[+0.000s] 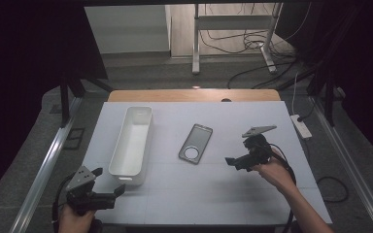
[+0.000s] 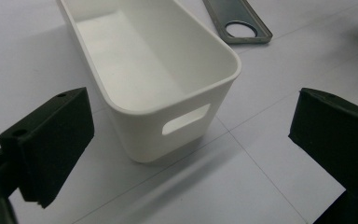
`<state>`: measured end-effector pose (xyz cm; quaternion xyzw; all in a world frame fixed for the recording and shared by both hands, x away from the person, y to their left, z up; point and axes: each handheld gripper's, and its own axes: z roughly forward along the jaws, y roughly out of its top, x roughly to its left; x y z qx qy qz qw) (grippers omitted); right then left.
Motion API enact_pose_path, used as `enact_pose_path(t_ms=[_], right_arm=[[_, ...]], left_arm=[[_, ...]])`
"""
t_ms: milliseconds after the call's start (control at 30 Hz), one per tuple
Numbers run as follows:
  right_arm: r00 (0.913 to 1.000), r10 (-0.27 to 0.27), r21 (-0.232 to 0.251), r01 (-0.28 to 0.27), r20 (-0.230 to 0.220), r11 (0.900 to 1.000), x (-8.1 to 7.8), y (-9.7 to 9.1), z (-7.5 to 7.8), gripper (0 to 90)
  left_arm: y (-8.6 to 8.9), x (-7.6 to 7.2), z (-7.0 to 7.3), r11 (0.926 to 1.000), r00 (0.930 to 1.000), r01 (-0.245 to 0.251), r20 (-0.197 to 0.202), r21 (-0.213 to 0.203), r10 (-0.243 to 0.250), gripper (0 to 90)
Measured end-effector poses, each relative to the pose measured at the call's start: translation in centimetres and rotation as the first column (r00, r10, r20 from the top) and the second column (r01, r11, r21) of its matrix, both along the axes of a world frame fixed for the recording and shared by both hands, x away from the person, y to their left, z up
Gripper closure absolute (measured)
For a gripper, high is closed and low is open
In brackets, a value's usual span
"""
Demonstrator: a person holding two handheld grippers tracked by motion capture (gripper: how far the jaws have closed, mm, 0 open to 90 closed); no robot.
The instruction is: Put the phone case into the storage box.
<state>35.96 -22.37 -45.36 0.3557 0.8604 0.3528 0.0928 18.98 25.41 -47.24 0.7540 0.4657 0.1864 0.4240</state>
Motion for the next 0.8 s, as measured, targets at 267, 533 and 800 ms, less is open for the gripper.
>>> enact_pose_path(t_ms=[267, 533, 800], right_arm=[[0.9999, -0.009, -0.028, 0.008, -0.011, 0.9996, 1.1, 1.1, -0.5, 0.0], [0.9999, -0.012, -0.045, 0.012, 0.001, 0.9989, 1.8, 2.2, -0.4, 0.0], [0.9998, -0.002, -0.072, 0.000, -0.022, 0.9974, 3.0, 3.6, -0.7, 0.0]], left_arm=[[0.1, 0.0, 0.0, 1.0000, 1.0000, 0.000, -0.003, -0.004, 0.000, 0.6], [0.0, 0.1, 0.0, 1.0000, 1.0000, 0.002, -0.005, 0.000, -0.002, 0.7], [0.0, 0.1, 0.0, 1.0000, 1.0000, 0.004, -0.004, 0.002, -0.004, 0.7]])
